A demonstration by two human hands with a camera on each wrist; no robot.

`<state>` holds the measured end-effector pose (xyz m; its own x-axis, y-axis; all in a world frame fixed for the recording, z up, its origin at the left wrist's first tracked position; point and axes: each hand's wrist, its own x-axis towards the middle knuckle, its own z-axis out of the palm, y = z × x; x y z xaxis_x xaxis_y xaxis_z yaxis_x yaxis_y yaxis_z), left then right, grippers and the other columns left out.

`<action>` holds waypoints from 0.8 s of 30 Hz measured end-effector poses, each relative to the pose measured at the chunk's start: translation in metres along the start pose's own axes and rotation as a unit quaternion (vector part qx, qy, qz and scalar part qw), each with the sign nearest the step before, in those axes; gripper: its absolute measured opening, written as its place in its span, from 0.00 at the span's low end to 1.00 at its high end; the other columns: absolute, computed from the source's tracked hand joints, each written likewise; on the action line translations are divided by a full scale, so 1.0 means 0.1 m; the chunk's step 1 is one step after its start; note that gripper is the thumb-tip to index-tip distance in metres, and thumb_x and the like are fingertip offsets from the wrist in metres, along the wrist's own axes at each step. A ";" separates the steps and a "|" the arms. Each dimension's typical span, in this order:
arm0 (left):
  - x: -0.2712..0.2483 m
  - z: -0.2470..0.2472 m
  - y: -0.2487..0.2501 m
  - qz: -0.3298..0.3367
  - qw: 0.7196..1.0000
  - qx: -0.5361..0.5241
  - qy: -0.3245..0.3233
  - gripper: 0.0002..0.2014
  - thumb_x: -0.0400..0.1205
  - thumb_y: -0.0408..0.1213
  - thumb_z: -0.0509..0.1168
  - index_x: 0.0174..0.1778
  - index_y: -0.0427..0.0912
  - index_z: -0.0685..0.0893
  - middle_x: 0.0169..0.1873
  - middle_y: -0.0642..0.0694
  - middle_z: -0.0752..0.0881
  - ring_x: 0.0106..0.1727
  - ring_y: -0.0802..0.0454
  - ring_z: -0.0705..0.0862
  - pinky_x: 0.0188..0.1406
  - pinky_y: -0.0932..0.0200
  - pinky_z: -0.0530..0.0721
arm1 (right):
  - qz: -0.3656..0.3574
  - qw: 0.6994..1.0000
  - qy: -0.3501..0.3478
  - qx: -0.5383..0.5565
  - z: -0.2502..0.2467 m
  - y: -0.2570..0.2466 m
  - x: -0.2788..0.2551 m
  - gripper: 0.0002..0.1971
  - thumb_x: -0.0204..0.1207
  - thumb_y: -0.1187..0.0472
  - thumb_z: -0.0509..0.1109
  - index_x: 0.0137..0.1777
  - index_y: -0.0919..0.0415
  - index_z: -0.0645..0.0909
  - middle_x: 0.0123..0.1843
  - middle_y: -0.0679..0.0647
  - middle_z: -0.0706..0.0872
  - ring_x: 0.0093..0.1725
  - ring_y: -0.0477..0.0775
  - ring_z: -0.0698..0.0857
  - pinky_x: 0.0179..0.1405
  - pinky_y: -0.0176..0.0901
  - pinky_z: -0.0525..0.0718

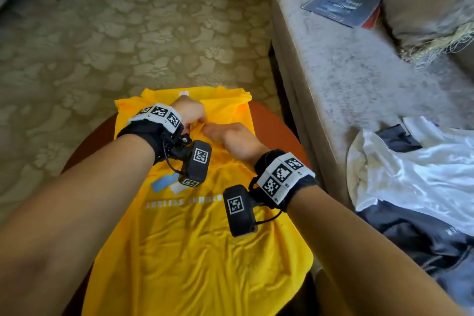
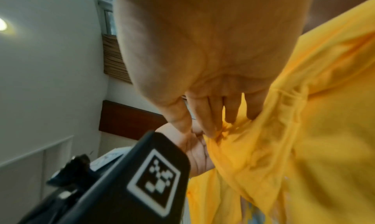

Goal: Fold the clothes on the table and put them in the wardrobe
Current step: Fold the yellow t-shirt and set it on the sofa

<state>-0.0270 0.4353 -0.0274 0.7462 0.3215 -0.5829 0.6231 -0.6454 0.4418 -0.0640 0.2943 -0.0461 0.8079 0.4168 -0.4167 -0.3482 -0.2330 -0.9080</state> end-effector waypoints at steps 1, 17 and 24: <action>0.01 0.01 0.00 -0.006 1.000 -0.014 -0.004 0.08 0.75 0.24 0.64 0.39 0.43 0.77 0.24 0.41 0.68 0.26 0.44 0.70 0.24 0.60 0.66 | -0.002 0.999 0.038 -0.008 -0.05 0.03 0.03 0.15 0.81 0.57 0.69 0.56 0.70 0.87 0.58 0.67 0.88 0.59 0.68 0.85 0.63 0.58 0.81; 0.16 -0.19 -0.20 -0.014 0.947 -0.312 -0.082 0.18 0.85 0.31 0.62 0.71 0.37 0.70 0.54 0.40 0.85 0.49 0.46 0.87 0.43 0.47 0.87 | -0.029 0.980 0.149 0.131 -0.54 -0.28 0.68 0.15 0.81 0.69 0.62 0.62 0.63 0.86 0.51 0.56 0.84 0.40 0.48 0.78 0.37 0.39 0.71; 0.10 -0.23 -0.36 -0.021 0.948 -0.311 -0.070 0.20 0.84 0.23 0.55 0.73 0.29 0.69 0.61 0.33 0.83 0.45 0.42 0.87 0.38 0.47 0.86 | -0.024 0.995 0.096 0.013 -0.34 -0.45 0.80 0.29 0.79 0.71 0.58 0.79 0.50 0.75 0.55 0.49 0.82 0.52 0.51 0.83 0.40 0.40 0.81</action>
<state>-0.0368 0.4774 -0.0336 0.7059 0.2156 -0.6747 0.7021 -0.0870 0.7068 0.0328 0.3079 -0.0371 0.8989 0.2512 -0.3590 -0.3171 -0.1924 -0.9287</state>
